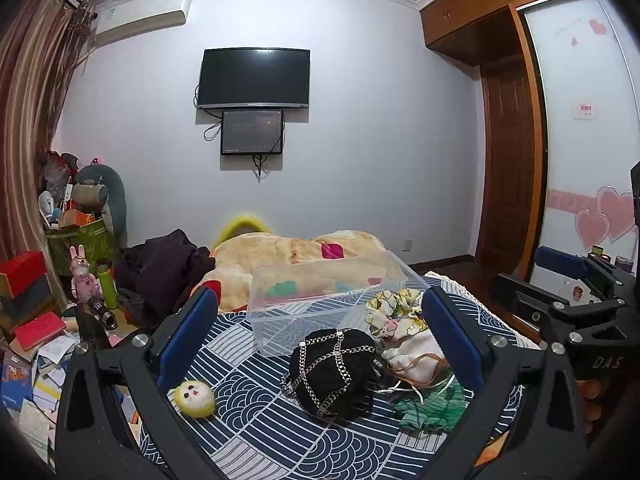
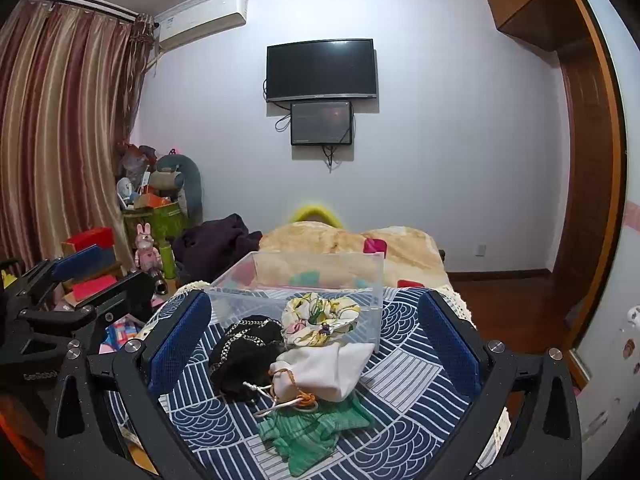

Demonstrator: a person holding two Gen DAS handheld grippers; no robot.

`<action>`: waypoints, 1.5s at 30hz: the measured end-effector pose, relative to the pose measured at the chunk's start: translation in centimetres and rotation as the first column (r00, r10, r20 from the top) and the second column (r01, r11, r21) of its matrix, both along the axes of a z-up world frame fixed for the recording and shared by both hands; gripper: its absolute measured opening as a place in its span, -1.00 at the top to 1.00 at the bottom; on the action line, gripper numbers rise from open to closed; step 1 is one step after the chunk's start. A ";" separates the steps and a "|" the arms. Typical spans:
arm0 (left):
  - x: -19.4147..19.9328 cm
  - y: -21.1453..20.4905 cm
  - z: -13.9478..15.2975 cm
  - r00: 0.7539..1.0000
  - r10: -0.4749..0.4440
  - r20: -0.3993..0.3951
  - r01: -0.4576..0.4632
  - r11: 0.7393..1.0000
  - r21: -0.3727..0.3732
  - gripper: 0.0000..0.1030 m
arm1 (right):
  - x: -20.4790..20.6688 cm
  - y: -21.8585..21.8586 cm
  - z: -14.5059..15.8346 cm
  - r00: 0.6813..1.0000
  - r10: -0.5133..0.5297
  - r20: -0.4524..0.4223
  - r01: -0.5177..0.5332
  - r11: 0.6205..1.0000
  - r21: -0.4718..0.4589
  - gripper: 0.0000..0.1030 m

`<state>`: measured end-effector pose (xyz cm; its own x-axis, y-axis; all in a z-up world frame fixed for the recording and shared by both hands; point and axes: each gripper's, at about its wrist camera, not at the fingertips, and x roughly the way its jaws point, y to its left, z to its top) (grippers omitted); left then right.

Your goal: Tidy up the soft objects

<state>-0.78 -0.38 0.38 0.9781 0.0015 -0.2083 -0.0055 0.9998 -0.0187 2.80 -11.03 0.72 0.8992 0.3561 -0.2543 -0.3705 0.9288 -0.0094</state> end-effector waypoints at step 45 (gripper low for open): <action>-0.2 -0.4 0.2 1.000 0.001 0.004 -0.001 1.000 0.006 -1.00 | 0.0 -0.2 0.3 1.000 0.003 -0.002 -0.003 1.000 0.004 -1.00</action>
